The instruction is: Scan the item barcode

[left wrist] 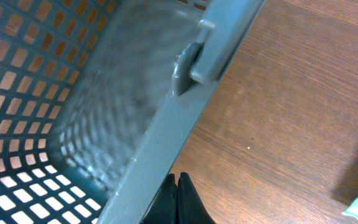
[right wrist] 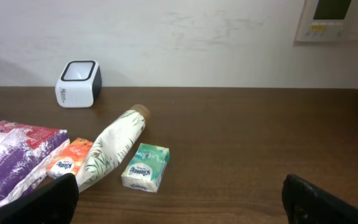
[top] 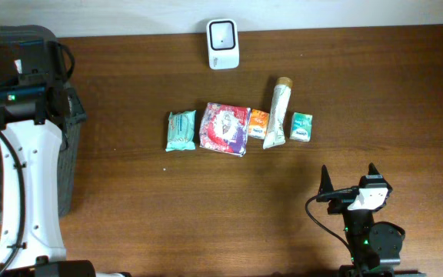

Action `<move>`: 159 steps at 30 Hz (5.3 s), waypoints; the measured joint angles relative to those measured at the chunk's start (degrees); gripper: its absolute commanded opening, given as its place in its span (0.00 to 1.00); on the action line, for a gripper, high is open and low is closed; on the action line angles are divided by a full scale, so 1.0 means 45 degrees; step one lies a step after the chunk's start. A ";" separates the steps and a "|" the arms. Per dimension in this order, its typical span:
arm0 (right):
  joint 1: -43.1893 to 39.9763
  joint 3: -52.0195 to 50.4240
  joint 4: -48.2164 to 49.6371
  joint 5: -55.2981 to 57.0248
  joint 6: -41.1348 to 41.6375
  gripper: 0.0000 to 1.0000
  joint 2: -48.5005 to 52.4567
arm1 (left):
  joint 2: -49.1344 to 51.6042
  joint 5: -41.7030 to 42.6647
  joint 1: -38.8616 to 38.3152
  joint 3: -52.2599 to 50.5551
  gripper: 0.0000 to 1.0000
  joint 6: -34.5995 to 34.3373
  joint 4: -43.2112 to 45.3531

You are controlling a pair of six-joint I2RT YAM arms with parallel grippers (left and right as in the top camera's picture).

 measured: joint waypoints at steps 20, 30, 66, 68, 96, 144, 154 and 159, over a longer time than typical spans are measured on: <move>0.0000 0.0000 0.0000 0.0000 0.0000 0.99 0.0000 | 0.0000 -0.0597 0.0753 0.0000 0.00 0.0005 0.0573; 0.0000 0.0000 0.0000 0.0000 0.0000 0.99 0.0000 | -0.0544 0.6183 -0.2399 0.0714 1.00 0.0170 0.1044; 0.0039 -0.0010 0.0578 -0.3079 0.0826 0.99 0.0000 | 0.1477 0.4051 -0.3852 0.0772 0.99 0.0238 0.0408; 0.0049 -0.0053 0.2880 -0.5639 0.1321 0.99 0.0005 | 0.1477 0.4046 -0.3852 0.0772 0.99 0.0238 0.0389; -0.1180 2.0026 -1.2201 -0.5158 0.0748 0.68 2.5116 | 0.1588 0.4046 -0.3852 0.0855 0.99 0.0243 0.0374; 0.0656 1.8651 -1.0195 -0.4289 0.1175 0.46 2.5383 | 0.1588 0.4041 -0.3852 0.0855 0.99 0.0238 0.0374; 0.3759 1.8656 -0.9432 0.4537 0.4405 0.34 2.6806 | 0.1593 0.4046 -0.3852 0.0855 0.99 0.0243 0.0374; 0.3657 1.9176 -1.0627 0.4571 0.4624 0.04 2.7005 | 0.1588 0.4046 -0.3852 0.0855 0.99 0.0238 0.0384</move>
